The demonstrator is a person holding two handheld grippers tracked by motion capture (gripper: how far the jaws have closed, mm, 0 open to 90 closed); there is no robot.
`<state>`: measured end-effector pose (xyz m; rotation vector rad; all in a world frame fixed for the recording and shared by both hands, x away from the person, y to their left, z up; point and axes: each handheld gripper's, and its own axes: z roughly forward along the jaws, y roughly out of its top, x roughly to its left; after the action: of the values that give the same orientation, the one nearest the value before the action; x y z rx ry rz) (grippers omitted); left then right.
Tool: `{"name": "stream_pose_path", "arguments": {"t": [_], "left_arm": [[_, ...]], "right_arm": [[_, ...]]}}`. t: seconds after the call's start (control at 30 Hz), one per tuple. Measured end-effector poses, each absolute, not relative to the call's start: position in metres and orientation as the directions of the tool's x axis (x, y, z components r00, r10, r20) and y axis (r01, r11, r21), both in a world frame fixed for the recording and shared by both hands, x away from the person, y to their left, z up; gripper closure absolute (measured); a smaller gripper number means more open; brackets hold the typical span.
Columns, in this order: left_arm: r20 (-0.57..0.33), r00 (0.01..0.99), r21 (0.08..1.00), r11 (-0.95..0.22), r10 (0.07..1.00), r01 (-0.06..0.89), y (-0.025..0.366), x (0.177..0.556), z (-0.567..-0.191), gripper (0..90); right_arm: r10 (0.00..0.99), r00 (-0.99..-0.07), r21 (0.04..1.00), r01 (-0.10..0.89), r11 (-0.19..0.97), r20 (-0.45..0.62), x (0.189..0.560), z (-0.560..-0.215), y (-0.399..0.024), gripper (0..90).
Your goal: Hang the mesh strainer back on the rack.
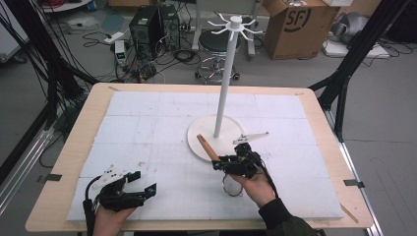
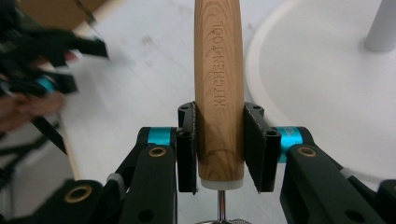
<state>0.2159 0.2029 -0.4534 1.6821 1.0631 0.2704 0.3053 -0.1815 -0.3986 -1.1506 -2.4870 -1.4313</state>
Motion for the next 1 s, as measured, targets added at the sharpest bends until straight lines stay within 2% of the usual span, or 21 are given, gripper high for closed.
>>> {"name": "stream_pose_path", "arguments": {"t": [0.17,0.33,0.47,0.67,1.0], "left_arm": [[-0.316,0.577,0.860,-0.030,0.753,0.510,0.203,0.216,-0.453,15.9],[-0.315,0.574,0.860,-0.027,0.756,0.509,0.203,0.216,-0.453,15.9],[-0.315,0.576,0.860,-0.029,0.755,0.509,0.203,0.215,-0.453,16.0],[-0.323,0.573,0.859,-0.021,0.753,0.512,0.203,0.215,-0.454,16.0],[-0.321,0.574,0.859,-0.024,0.753,0.512,0.203,0.215,-0.454,16.0]], "right_arm": [[0.544,-0.717,0.805,0.580,0.121,0.435,0.303,-0.386,-0.202,68.7],[0.545,-0.700,0.832,0.555,0.009,0.462,0.305,-0.377,-0.221,68.7],[0.540,-0.700,0.846,0.532,-0.044,0.468,0.305,-0.371,-0.231,68.6],[0.527,-0.721,0.885,0.437,-0.159,0.451,0.302,-0.355,-0.245,68.6],[0.490,-0.736,0.883,0.412,-0.223,0.467,0.306,-0.336,-0.255,68.6]]}}
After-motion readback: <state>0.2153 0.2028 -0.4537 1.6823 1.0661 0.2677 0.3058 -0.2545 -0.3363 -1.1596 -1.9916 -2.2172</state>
